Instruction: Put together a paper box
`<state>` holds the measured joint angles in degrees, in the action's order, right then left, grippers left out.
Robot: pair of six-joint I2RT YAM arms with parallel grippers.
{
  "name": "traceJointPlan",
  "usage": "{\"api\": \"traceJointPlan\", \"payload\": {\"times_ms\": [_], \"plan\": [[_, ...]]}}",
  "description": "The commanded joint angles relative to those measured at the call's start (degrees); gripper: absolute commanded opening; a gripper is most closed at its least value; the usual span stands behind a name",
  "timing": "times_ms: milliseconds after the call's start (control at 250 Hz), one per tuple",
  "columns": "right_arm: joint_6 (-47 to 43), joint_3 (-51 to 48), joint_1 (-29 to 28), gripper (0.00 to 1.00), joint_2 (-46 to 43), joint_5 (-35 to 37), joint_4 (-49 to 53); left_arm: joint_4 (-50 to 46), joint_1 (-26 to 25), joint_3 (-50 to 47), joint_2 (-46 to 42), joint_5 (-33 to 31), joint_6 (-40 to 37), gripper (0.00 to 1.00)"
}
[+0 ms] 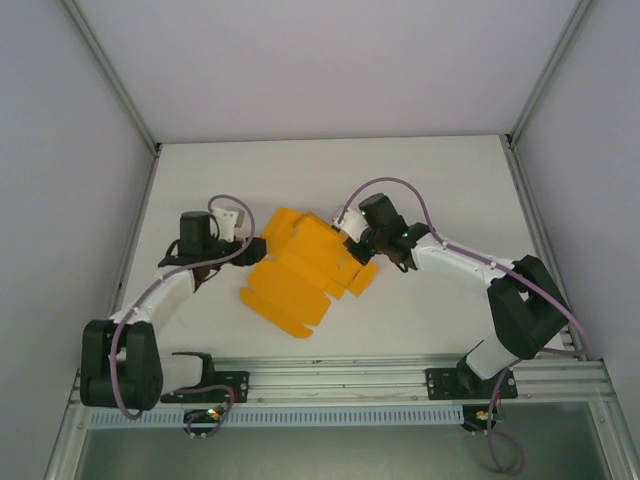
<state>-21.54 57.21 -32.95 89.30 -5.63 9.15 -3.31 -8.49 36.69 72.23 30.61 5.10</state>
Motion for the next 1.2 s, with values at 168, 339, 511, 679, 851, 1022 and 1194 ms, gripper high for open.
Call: {"api": "traceJointPlan", "payload": {"times_ms": [168,339,511,679,851,1022,1194], "plan": [[-0.87,0.9,1.57,0.0,-1.35,-5.74,0.99,-4.5,-1.78,6.44,7.46,11.17,-6.24,0.56],[-0.11,0.01,2.88,0.0,-2.61,-8.65,0.25,-6.57,-1.84,9.9,11.21,10.05,-7.64,0.48],[0.49,-0.1,3.94,0.0,-3.14,-9.22,0.05,-10.98,-3.88,12.52,13.9,11.81,-10.51,0.37],[0.97,0.08,4.25,0.0,-2.71,-9.46,0.17,-10.7,-4.96,12.1,12.9,9.14,-10.57,0.19],[-0.43,-0.26,4.41,0.13,-2.64,-10.82,1.45,-9.52,-5.13,11.77,12.17,10.77,-11.81,0.0],[-4.36,1.42,5.37,0.37,0.99,-13.53,5.17,-9.7,-5.88,11.15,10.57,13.91,-14.27,0.0],[-4.28,4.13,6.72,0.35,5.57,-10.29,5.42,-10.43,-6.22,10.6,8.53,14.79,-15.82,0.0]]}}
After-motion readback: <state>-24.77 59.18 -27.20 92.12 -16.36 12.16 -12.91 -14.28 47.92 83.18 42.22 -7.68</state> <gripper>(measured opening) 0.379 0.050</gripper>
